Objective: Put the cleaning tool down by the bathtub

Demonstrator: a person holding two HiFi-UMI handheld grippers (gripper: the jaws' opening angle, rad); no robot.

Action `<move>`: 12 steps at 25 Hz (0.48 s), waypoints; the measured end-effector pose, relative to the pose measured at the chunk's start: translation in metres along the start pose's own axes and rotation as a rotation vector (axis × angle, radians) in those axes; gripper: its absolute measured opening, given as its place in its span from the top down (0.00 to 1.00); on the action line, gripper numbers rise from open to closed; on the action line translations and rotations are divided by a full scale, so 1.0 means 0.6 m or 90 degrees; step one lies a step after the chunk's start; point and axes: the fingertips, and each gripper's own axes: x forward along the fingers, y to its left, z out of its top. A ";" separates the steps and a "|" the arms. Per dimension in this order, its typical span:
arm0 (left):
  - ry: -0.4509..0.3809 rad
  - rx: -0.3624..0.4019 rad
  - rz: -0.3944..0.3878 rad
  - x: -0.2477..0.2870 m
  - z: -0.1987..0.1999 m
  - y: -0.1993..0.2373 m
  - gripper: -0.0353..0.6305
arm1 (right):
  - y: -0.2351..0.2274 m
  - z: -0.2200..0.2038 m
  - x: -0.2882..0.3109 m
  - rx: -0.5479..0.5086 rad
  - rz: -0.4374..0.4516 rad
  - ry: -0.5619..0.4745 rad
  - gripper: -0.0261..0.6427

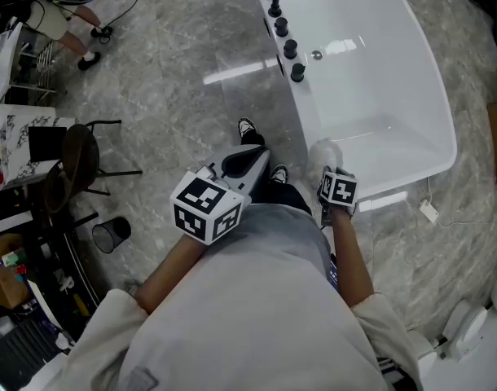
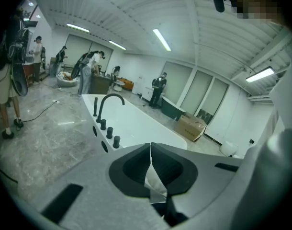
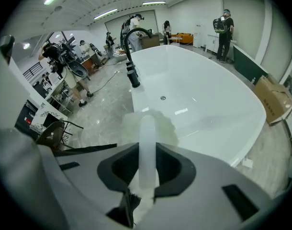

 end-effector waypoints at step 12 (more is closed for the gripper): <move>0.008 -0.008 0.008 0.002 0.002 0.006 0.93 | -0.021 -0.005 0.023 -0.032 -0.028 0.026 0.85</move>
